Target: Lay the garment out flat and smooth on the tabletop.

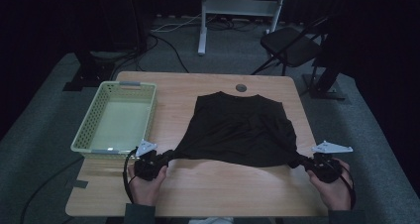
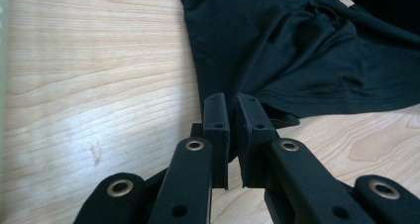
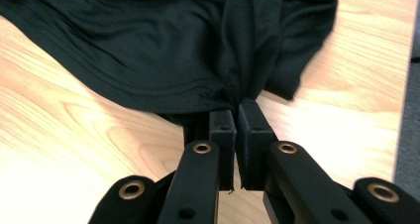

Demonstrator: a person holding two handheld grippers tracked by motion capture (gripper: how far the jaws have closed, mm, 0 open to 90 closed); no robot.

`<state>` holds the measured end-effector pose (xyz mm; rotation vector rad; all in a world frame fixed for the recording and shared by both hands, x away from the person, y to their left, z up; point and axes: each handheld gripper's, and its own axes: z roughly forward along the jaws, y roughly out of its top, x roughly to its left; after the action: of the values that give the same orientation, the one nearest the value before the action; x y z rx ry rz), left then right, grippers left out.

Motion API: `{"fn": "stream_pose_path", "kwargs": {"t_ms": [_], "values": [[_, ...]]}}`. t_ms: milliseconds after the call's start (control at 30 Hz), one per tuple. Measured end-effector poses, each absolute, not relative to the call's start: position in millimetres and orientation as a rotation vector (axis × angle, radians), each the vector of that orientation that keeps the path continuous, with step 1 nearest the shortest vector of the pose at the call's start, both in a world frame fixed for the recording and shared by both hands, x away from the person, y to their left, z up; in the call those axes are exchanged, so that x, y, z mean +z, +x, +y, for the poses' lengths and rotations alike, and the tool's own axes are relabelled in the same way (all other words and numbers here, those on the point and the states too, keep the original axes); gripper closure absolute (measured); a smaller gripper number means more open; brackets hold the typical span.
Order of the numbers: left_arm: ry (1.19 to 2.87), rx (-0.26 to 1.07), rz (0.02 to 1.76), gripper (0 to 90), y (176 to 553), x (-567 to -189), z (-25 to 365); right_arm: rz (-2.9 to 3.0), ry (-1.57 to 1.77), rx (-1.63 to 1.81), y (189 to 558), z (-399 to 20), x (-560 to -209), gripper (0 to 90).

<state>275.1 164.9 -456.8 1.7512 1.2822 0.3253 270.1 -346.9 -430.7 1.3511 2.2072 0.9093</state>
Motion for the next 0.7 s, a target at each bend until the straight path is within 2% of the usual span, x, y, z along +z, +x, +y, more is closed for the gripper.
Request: {"fn": "stream_pose_path", "kwargs": {"t_ms": [267, 500, 700], "values": [[1.738, 0.344, 1.296, 84.9, 273.5, -456.0, 170.6, 2.243, 1.349, 0.878, 262.8, -351.0, -434.2, 85.5], [1.735, 0.363, 1.310, 84.9, 273.2, -456.2, 175.5, 2.293, 1.315, 0.881, 254.0, -349.1, -435.2, 75.9], [1.730, 0.368, 1.325, 84.9, 272.8, -457.8, 179.3, 2.267, 1.335, 0.951, 245.4, -359.9, -430.8, 71.6]]}}
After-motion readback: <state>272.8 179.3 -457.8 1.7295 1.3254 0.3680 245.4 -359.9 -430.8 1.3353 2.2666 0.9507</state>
